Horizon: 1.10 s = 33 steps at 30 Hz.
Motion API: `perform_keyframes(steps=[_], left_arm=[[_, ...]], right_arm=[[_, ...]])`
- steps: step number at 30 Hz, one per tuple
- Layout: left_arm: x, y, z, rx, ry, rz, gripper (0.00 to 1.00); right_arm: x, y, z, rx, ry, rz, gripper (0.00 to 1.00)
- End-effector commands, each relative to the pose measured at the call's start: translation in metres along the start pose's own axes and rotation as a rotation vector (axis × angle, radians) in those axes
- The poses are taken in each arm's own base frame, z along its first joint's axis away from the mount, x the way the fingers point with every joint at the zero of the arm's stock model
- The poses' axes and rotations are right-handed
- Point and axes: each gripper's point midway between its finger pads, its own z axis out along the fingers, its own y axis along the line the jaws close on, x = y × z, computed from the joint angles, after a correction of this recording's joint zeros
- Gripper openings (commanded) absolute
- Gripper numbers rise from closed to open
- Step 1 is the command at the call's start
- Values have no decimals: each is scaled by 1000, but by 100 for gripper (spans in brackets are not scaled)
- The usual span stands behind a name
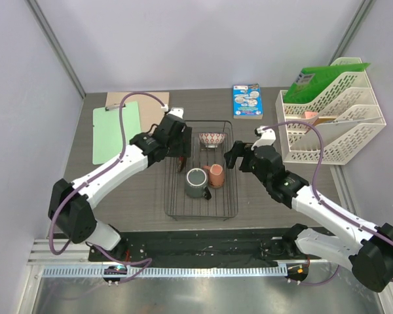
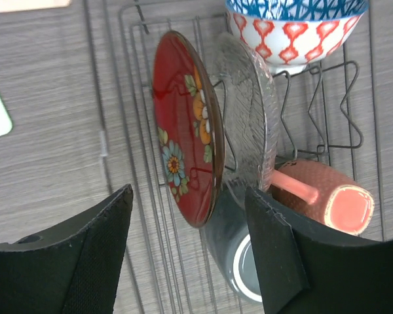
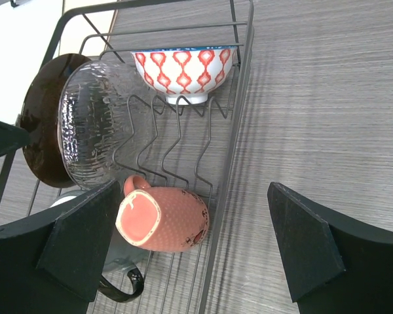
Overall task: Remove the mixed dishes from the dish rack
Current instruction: Pick up the plate from the dish rack.
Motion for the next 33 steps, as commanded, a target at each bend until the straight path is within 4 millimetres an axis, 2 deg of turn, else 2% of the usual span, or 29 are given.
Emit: perform_keyframes(steps=[1,7,14,17,26,27,29,33], left_arm=[[-14,-16,5,72,-43,14,66],[-8,-19,19,84,-29,64,53],[4,-20,30,90,9,77,28],[9,-21,32,103,10,74,22],[20,-19,38,152,35,39,13],[19,-20,37,161,32,35,12],[20,-19,37,160,32,36,2],[15,-20,31,171,15,38,0]], right_arm=[[0,7,1,-33,-9,13,100],[4,6,1,-36,-4,16,100],[6,3,-1,-28,-5,19,100],[7,1,0,-22,-2,15,100],[14,1,3,-19,20,18,100],[15,0,3,-17,22,17,100],[16,0,4,-15,23,19,100],[17,-2,3,-11,24,19,100]])
